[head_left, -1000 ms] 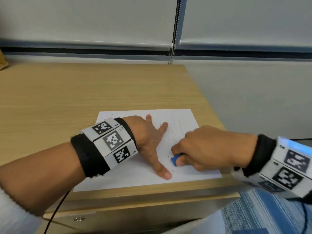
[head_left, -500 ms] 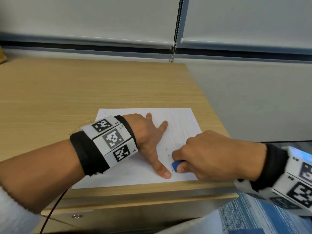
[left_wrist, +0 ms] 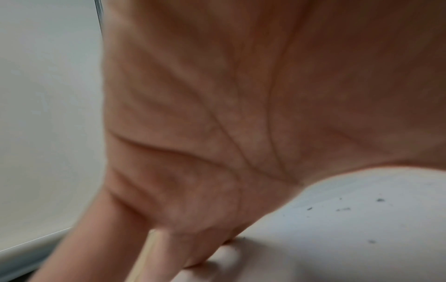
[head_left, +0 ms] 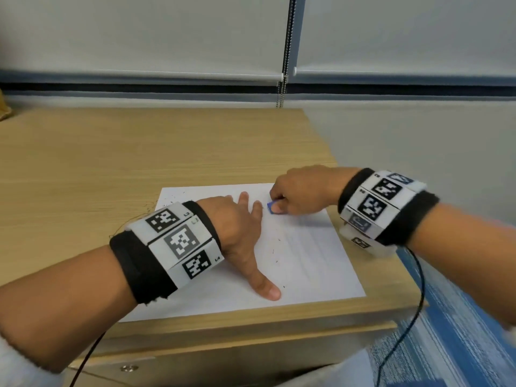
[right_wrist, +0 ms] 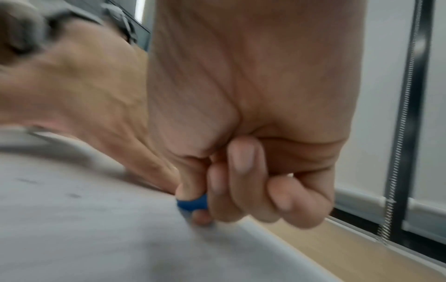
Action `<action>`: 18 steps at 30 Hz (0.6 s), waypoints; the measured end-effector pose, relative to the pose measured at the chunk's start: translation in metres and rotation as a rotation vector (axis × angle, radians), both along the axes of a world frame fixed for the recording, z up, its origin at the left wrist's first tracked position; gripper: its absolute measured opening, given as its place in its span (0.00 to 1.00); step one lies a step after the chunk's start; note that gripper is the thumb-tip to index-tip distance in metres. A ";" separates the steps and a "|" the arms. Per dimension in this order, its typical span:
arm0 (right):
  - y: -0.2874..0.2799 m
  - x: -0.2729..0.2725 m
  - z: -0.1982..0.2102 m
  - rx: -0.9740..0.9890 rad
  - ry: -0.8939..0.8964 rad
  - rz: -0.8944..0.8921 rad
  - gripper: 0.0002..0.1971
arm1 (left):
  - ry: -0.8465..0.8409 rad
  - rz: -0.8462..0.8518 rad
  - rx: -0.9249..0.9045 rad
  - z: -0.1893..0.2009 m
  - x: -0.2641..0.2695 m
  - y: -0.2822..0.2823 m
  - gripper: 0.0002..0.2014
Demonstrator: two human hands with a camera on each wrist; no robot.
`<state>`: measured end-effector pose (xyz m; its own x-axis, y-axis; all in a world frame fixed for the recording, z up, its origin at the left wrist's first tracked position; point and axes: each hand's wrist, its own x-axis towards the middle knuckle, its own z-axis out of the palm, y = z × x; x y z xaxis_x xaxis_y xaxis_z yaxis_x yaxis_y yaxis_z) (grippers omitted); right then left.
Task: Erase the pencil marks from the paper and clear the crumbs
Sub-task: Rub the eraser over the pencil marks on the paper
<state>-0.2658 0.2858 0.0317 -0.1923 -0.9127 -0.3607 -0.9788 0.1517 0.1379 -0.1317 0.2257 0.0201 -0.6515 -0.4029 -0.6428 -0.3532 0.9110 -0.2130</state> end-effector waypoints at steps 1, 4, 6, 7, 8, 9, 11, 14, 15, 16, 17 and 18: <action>-0.009 -0.008 -0.002 -0.019 0.010 -0.020 0.17 | -0.002 0.000 0.001 0.000 -0.001 -0.001 0.76; -0.009 -0.011 -0.006 -0.049 0.001 -0.015 0.15 | -0.006 -0.003 -0.002 0.000 -0.003 0.000 0.76; 0.010 0.003 -0.008 0.005 -0.033 0.054 0.12 | 0.001 -0.011 -0.005 -0.001 -0.004 0.001 0.76; 0.020 0.011 -0.008 0.050 -0.049 0.085 0.11 | 0.005 -0.014 -0.006 -0.002 -0.004 0.001 0.76; 0.026 0.015 -0.009 0.088 -0.051 0.104 0.11 | 0.007 -0.014 -0.005 -0.002 -0.004 0.001 0.76; 0.027 0.017 -0.006 0.110 -0.041 0.104 0.12 | 0.007 -0.014 -0.004 -0.002 -0.003 0.000 0.76; 0.013 0.010 -0.002 0.070 -0.008 0.074 0.15 | 0.003 -0.017 0.000 -0.002 -0.003 -0.001 0.76; -0.015 -0.014 -0.003 -0.023 0.027 -0.001 0.17 | -0.015 -0.004 0.005 -0.003 -0.004 -0.001 0.76; -0.019 -0.019 -0.004 -0.036 0.024 -0.014 0.18 | -0.020 0.001 0.005 -0.002 -0.005 -0.002 0.77; -0.018 -0.020 -0.004 -0.033 0.014 -0.018 0.17 | -0.024 0.006 0.008 -0.002 -0.005 -0.001 0.76; -0.013 -0.018 -0.005 -0.012 -0.006 -0.012 0.16 | -0.028 0.010 0.015 -0.001 -0.005 -0.001 0.76; -0.005 -0.014 -0.005 0.017 -0.036 0.002 0.16 | -0.029 0.011 0.022 0.000 -0.006 0.000 0.76</action>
<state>-0.2796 0.2810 0.0262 -0.1772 -0.9067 -0.3827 -0.9834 0.1476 0.1055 -0.1373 0.2258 0.0200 -0.6281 -0.3959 -0.6699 -0.3576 0.9115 -0.2033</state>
